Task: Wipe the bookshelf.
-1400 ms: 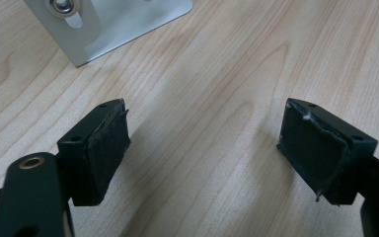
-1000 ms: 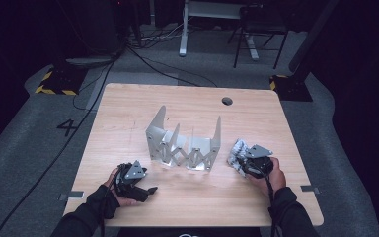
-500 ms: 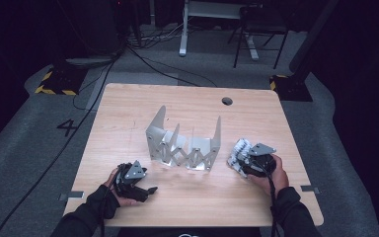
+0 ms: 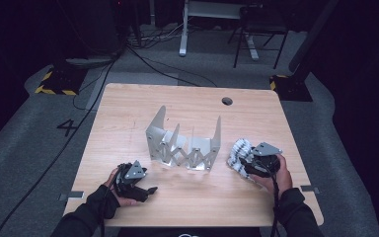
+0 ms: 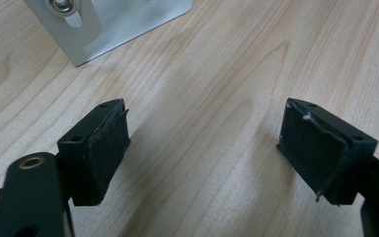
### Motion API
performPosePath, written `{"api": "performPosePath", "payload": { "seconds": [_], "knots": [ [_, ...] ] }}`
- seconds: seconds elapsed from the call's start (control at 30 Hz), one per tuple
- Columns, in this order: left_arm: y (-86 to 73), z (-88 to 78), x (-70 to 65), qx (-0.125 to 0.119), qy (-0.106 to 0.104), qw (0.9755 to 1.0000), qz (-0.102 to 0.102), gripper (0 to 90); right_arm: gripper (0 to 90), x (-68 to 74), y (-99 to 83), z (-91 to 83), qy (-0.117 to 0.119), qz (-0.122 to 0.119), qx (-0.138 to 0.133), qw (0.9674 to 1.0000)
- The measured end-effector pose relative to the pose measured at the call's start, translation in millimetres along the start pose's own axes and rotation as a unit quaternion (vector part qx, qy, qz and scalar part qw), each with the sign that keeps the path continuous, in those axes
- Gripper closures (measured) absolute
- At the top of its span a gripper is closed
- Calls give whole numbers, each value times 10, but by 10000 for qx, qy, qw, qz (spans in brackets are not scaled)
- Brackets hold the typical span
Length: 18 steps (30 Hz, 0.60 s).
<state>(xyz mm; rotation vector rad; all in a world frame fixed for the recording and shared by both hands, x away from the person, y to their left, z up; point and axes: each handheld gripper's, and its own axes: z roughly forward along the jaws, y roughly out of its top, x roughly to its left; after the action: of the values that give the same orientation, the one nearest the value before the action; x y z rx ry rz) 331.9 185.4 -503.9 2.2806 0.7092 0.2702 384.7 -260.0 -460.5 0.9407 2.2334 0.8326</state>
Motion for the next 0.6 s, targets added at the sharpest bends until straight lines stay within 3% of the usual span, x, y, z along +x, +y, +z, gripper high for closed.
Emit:
{"api": "performPosePath", "payload": {
  "seconds": [0.43, 0.6],
  "knots": [
    [0, 0, -1, -1, 2, 10000, -3, 195, 367, 82, 15, -212, 63, -322, -134, 9994],
    [-2, -1, -2, -4, 6, 10000, -8, 195, 362, 72, -44, -309, 58, -340, -161, 9993]
  ]
}}
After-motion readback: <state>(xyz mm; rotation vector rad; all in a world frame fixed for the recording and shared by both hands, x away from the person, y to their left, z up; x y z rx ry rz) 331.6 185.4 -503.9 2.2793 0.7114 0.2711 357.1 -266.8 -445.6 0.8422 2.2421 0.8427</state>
